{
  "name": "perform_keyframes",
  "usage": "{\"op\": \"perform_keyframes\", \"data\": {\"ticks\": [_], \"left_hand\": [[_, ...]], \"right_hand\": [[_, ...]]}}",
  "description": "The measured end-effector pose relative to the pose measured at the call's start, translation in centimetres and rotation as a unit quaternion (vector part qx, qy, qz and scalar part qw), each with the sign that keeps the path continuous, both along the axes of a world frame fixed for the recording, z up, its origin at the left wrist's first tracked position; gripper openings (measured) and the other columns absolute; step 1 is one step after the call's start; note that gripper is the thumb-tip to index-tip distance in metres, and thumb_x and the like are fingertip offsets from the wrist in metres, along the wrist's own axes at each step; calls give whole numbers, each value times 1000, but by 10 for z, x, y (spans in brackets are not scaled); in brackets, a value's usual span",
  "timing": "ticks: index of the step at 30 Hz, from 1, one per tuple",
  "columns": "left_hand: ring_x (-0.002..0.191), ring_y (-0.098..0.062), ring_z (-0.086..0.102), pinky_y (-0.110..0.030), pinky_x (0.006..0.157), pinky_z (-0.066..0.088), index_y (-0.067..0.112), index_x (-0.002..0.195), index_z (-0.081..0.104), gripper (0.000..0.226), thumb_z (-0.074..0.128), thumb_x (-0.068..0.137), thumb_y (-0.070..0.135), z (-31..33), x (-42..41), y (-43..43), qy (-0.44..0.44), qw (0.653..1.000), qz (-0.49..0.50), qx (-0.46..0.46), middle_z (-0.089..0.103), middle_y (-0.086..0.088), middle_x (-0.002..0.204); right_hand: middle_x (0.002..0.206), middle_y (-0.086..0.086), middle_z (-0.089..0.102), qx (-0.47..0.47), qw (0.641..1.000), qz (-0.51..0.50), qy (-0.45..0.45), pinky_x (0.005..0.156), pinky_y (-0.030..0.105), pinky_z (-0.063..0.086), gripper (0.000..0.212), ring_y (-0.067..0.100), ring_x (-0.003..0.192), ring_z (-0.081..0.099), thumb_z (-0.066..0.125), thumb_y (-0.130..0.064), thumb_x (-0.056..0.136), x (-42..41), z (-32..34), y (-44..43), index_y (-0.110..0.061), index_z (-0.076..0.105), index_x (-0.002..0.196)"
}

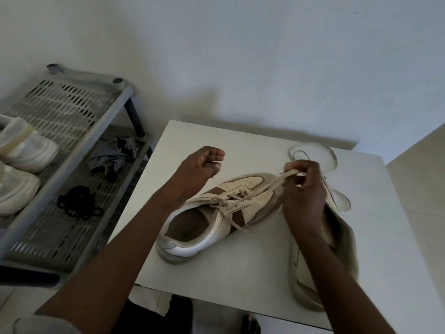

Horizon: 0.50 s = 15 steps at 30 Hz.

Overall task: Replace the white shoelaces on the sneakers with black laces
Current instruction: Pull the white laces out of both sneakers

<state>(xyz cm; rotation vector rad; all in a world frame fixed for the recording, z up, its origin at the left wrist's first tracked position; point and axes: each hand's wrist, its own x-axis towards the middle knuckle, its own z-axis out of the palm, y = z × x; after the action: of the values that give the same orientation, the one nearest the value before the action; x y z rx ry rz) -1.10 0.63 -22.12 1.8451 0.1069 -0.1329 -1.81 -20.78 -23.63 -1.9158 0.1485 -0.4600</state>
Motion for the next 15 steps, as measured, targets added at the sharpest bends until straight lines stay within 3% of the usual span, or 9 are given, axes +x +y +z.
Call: {"op": "perform_keyframes", "data": {"ticks": [2, 4, 6, 8, 11, 13, 15], "left_hand": [[102, -9, 62, -23, 89, 48, 18, 110, 61, 28, 57, 89, 1, -3, 1, 1, -32, 998, -9, 58, 66, 3, 110], [93, -9, 64, -22, 85, 48, 21, 101, 64, 19, 62, 88, 8, -3, 2, 5, -49, 990, -25, 132, 69, 5, 101], [86, -7, 64, -19, 79, 47, 23, 95, 69, 10, 67, 87, 18, -2, 0, 8, -29, 981, -84, 172, 71, 7, 92], [82, -2, 64, -13, 72, 44, 26, 91, 73, 10, 70, 84, 20, -2, -4, 7, -6, 970, -165, 180, 71, 9, 86], [86, -3, 63, -15, 69, 43, 28, 86, 76, 14, 73, 79, 16, -2, -6, 5, 19, 956, -223, 189, 72, 9, 88], [87, -3, 62, -16, 69, 42, 24, 86, 76, 13, 74, 77, 15, -1, -6, 6, 20, 950, -239, 198, 71, 9, 91], [83, -1, 62, -17, 71, 46, 21, 83, 76, 9, 76, 76, 15, 0, -5, 6, 2, 946, -241, 215, 71, 10, 89]], "right_hand": [[97, -3, 68, 116, 989, -72, 49, 67, 27, 51, 22, 14, 82, 64, 44, -8, 83, 9, 2, -14, -18, 59, 97], [103, 5, 66, 241, 959, -126, 82, 59, 24, 50, 27, 17, 82, 63, 36, -3, 91, 16, 8, -26, -16, 55, 103], [105, 6, 64, 258, 950, -161, 68, 68, 26, 52, 29, 14, 86, 63, 34, -1, 92, 19, 14, -38, -16, 54, 108], [107, -1, 64, 165, 969, -179, 46, 88, 34, 53, 31, 8, 91, 61, 43, -3, 89, 20, 17, -49, -19, 55, 112], [121, -7, 59, -46, 990, -91, 102, 103, 34, 37, 50, 10, 112, 53, 53, 2, 79, 18, 20, -59, -24, 54, 121], [129, -6, 54, -164, 978, -52, 114, 99, 32, 23, 65, 15, 123, 45, 49, 10, 69, 14, 22, -52, -27, 53, 123], [128, -5, 55, -217, 975, -5, 40, 98, 33, 28, 68, 17, 123, 45, 43, 12, 62, 7, 25, -37, -26, 58, 117]]}}
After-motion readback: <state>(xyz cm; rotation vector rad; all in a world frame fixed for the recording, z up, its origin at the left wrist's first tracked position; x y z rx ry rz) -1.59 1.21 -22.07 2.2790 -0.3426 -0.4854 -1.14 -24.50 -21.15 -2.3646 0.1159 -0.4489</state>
